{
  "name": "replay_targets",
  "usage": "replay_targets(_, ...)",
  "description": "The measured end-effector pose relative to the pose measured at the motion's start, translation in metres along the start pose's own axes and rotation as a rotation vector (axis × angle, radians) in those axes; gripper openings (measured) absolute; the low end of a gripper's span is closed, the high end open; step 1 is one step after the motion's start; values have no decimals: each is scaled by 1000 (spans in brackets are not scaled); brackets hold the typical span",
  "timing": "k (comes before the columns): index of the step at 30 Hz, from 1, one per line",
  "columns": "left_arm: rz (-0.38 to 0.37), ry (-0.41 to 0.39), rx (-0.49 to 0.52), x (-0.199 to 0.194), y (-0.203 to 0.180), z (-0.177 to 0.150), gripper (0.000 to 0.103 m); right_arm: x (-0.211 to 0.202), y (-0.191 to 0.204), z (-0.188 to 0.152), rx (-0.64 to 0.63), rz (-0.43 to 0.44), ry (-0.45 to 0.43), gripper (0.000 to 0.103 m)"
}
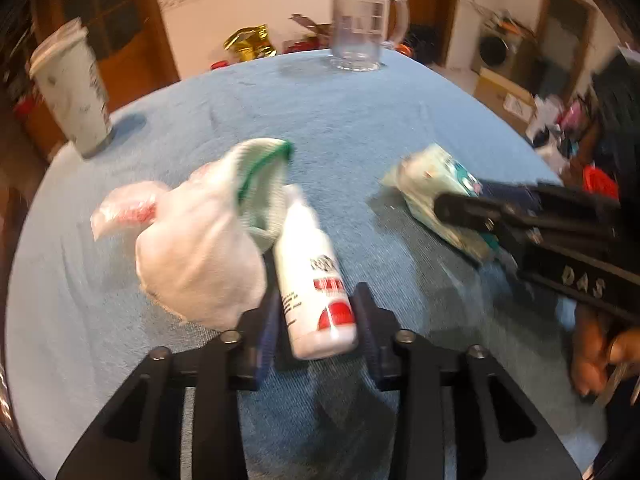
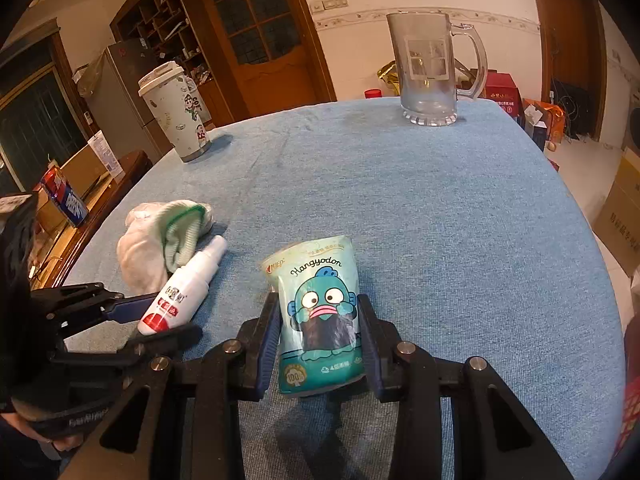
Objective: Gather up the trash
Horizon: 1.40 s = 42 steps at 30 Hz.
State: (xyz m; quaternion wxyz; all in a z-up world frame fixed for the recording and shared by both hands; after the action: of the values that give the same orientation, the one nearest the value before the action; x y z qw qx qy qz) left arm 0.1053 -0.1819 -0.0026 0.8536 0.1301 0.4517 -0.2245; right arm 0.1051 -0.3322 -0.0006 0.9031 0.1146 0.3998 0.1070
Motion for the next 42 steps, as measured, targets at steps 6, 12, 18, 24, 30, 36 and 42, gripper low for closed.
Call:
replay_targets(6,-19,-30,-90,-6,4,-6,29,-2,5,-1,-24,-2,-9,40)
replay_targets(12,-43,-147,-147,-33,3,-15,29,-12,11,0,-39,2,-51,40)
replay_targets(18,-49,-261,-195,-52,12,-16,29,-20,17,1,-61,-23,-91,40)
replay_targets(24,9,-331,-224,-65,18,-14,29,-27,26,1,-97,-28,-124,40)
replay_targets(30,56,-363,-213,-69,14,-15,29,-27,28,1,-108,-37,-128,40)
replay_targets(36,84,-363,-201,-66,13,-16,29,-30,26,2,-102,-47,-145,40)
replay_targets(42,107,-383,-165,-67,7,-15,29,-34,25,4,-112,-109,-178,40)
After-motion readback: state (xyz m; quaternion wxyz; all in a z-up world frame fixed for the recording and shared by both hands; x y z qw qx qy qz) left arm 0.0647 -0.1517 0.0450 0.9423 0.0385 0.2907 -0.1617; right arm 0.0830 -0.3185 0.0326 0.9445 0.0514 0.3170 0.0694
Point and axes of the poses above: each gripper's, at about its wrist camera, not at the fingertips, and x roughly the way its jaws point, y to its left, z to its top, the point moved 2 cm from there along x, roughly the way its jaws point, and after that the axes turned 2 degrees about x, right-handed, at the moved point
